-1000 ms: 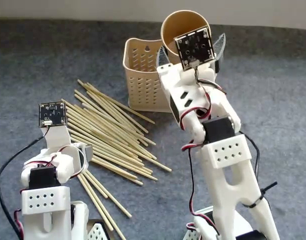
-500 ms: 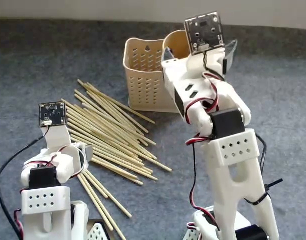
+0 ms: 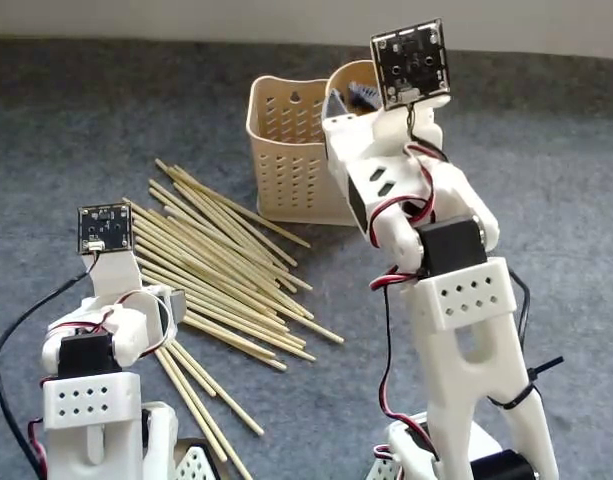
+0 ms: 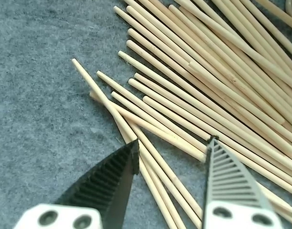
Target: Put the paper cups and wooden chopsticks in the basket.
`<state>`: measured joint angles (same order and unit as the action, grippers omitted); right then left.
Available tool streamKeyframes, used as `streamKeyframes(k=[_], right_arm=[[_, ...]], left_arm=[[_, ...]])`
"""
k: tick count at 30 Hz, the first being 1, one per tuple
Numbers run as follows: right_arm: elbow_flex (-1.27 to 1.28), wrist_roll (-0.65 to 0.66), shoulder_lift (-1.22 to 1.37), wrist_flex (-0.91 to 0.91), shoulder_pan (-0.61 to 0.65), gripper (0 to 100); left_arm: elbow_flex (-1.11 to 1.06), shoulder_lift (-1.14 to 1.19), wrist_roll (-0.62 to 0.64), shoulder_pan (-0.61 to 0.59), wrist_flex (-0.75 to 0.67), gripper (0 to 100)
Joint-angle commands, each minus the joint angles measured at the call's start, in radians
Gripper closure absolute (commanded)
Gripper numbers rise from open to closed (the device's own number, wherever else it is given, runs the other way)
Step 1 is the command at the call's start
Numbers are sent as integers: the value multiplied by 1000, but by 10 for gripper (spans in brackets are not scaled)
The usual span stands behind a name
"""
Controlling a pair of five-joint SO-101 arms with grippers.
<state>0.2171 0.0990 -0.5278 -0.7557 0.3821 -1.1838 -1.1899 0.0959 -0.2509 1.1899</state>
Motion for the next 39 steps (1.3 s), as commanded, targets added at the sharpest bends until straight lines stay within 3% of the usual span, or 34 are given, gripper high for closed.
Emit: streamKeyframes(k=[1,5,8,14,20,25,34,39], right_arm=[[44,0,-5,30,-13,985],[110,0,-21,21,-13,985],[113,0,-65,-97,-7,985],[68,0,-236,-326,122,985],[168,0,-352,-424,249,985],[344,0,-401,-386,346,985],[630,-17,-403,-214,576,985],[746,-72,-401,-102,697,985]], left_arm=[[5,-12,11,-12,-14,772],[5,-12,11,-12,-14,772],[4,-12,11,-12,-14,772],[4,-12,11,-7,-14,772],[4,-12,11,-10,-14,772],[10,-12,11,-19,-14,772],[15,-12,17,-217,-92,772],[12,-12,138,-337,-138,772]])
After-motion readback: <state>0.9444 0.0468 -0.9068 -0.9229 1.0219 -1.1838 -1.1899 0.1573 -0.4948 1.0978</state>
